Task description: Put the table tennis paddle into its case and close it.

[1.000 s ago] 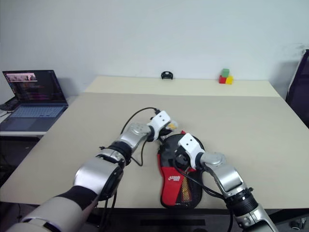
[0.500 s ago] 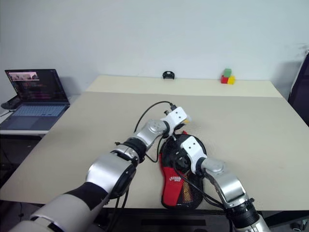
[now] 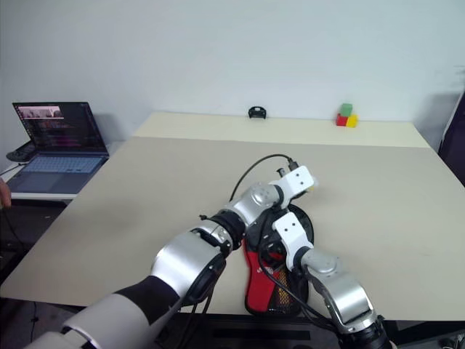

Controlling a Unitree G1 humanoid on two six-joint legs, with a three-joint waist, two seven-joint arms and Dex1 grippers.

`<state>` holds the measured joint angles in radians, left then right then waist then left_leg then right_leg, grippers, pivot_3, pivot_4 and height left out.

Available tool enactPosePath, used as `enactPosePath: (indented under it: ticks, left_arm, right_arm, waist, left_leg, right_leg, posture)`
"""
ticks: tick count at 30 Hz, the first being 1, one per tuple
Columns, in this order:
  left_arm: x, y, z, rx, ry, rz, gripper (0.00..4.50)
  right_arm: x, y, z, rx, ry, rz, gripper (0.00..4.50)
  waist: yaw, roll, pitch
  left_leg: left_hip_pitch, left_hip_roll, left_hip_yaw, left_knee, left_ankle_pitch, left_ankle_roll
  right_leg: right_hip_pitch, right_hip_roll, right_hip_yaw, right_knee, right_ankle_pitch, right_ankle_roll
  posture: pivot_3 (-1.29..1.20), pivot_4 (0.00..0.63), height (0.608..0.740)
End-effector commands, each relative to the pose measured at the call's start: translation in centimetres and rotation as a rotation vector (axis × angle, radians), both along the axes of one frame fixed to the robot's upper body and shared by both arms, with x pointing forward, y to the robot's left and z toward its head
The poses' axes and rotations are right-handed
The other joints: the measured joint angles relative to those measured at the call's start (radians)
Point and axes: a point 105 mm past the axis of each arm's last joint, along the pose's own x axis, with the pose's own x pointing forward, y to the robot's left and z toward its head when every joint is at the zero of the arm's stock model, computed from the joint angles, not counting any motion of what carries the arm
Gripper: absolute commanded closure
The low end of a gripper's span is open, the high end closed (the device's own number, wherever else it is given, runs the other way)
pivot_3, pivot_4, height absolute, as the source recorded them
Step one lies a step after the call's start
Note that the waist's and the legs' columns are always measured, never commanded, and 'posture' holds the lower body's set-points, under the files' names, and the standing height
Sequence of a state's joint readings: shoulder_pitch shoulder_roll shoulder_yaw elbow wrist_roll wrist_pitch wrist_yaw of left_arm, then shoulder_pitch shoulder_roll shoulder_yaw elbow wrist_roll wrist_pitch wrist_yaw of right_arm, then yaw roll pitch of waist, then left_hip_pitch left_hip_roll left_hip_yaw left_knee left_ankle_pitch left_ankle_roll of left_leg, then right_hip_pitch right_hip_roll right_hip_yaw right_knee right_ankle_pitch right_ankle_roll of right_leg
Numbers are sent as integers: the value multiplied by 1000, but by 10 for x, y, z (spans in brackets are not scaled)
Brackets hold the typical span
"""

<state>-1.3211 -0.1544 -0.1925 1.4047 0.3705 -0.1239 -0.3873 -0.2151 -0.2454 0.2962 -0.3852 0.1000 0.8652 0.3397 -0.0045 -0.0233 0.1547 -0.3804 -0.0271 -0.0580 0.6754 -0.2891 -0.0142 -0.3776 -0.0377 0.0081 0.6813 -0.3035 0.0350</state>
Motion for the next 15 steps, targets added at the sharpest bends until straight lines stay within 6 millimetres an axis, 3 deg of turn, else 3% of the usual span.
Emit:
enactPosePath:
  ticks: [1,5,10,15]
  left_arm:
    - [-20,-42,24,-34,-73,-141,4445]
    - [-26,-45,14,-10,-55,-159,4445]
    - [-25,-32,-8,42,9,-147,4445]
    - [-17,-14,-18,59,47,-99,2662]
  right_arm:
    - [-23,-6,-54,-81,244,-18,0]
    - [-23,-4,-53,-77,245,-22,0]
    - [-21,-3,-53,-73,244,-23,0]
    - [-21,1,-54,-71,244,-7,0]
  waist:
    - [0,0,0]
    - [1,0,0]
    - [0,0,0]
    - [-3,0,0]
  left_leg:
    - [0,0,0,0,0,0]
    - [0,0,0,0,0,0]
    - [0,0,0,0,0,0]
    - [1,0,0,0,0,0]
  right_leg:
    - [0,0,0,0,0,0]
    - [0,0,0,0,0,0]
    - [0,0,0,0,0,0]
    - [0,0,0,0,0,0]
  posture:
    - [0,150,740]
    - [0,150,740]
    - [0,150,740]
    - [0,150,740]
